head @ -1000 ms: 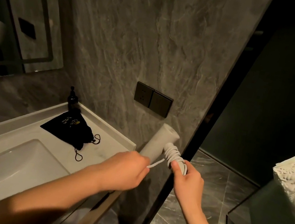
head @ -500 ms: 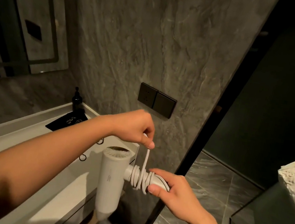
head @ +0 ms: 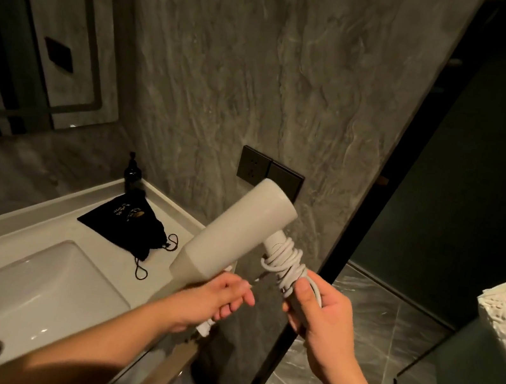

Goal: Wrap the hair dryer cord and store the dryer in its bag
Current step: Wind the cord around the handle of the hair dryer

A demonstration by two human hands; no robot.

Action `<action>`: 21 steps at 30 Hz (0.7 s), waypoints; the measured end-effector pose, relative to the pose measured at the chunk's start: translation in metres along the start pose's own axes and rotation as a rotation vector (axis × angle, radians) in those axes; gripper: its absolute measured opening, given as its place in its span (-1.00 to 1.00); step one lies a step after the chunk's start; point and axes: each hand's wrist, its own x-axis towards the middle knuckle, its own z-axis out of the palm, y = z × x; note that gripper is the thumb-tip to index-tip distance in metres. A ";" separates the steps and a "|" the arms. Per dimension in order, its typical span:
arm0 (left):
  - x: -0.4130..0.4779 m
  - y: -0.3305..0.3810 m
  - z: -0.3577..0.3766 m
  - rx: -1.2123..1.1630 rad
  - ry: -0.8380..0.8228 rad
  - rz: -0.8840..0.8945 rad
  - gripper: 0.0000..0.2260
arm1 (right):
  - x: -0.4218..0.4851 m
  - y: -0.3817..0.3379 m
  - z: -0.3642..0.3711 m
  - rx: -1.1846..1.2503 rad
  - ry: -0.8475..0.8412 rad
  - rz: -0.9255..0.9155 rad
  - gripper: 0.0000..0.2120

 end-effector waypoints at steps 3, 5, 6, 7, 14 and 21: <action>-0.014 0.004 0.014 0.113 0.038 0.056 -0.77 | 0.003 0.017 0.004 -0.124 0.150 -0.002 -0.84; -0.024 0.014 0.022 0.501 0.035 0.177 -0.83 | 0.006 0.027 0.004 -0.321 0.230 0.014 -0.88; -0.029 0.021 0.023 0.762 0.026 0.235 -0.84 | 0.008 0.030 0.003 -0.421 0.252 0.033 -0.87; -0.033 0.029 0.022 0.986 0.022 0.267 -0.85 | 0.009 0.034 0.002 -0.517 0.254 0.050 -0.86; -0.025 0.093 -0.010 1.372 -0.100 0.527 -0.87 | 0.002 0.052 -0.002 -0.849 -0.057 0.114 -0.52; 0.014 0.103 -0.018 0.962 -0.151 0.497 -0.65 | -0.011 0.030 0.012 -0.619 -0.241 0.157 -0.64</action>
